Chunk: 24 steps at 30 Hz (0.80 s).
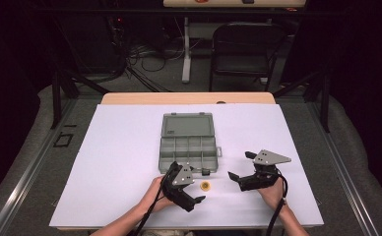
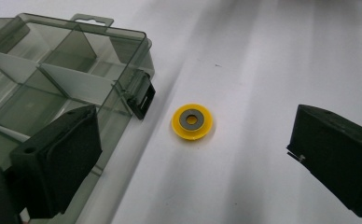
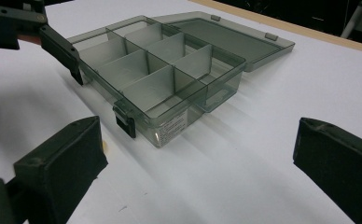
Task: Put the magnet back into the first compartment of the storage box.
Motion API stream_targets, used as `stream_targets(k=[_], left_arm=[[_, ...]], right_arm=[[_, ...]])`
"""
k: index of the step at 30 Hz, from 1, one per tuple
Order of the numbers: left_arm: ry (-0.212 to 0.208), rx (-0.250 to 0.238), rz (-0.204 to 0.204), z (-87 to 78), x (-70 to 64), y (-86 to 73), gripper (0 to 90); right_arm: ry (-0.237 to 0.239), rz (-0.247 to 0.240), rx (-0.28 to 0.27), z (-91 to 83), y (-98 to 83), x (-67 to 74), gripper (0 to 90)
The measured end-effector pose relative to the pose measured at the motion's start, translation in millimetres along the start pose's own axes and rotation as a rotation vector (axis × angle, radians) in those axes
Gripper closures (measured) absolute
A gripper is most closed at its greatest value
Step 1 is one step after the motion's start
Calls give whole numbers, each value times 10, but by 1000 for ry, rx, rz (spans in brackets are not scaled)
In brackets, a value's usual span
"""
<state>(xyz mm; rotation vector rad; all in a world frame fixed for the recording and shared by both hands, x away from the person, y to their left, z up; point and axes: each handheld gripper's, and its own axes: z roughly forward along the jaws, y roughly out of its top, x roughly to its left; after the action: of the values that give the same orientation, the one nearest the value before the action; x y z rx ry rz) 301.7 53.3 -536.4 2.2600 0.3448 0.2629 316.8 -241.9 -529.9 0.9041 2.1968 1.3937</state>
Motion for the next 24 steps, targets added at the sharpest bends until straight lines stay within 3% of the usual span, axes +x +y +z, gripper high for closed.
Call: stream_targets(k=[5,14,24], left_arm=[[-5,32,11,79,-39,19,162],[-6,83,11,219,-23,40,311],[-32,93,-18,336,15,54,466]], right_arm=[[-1,-3,6,8,-3,9,11],[2,-3,7,3,-5,15,12],[4,-5,4,-4,-4,30,13]])
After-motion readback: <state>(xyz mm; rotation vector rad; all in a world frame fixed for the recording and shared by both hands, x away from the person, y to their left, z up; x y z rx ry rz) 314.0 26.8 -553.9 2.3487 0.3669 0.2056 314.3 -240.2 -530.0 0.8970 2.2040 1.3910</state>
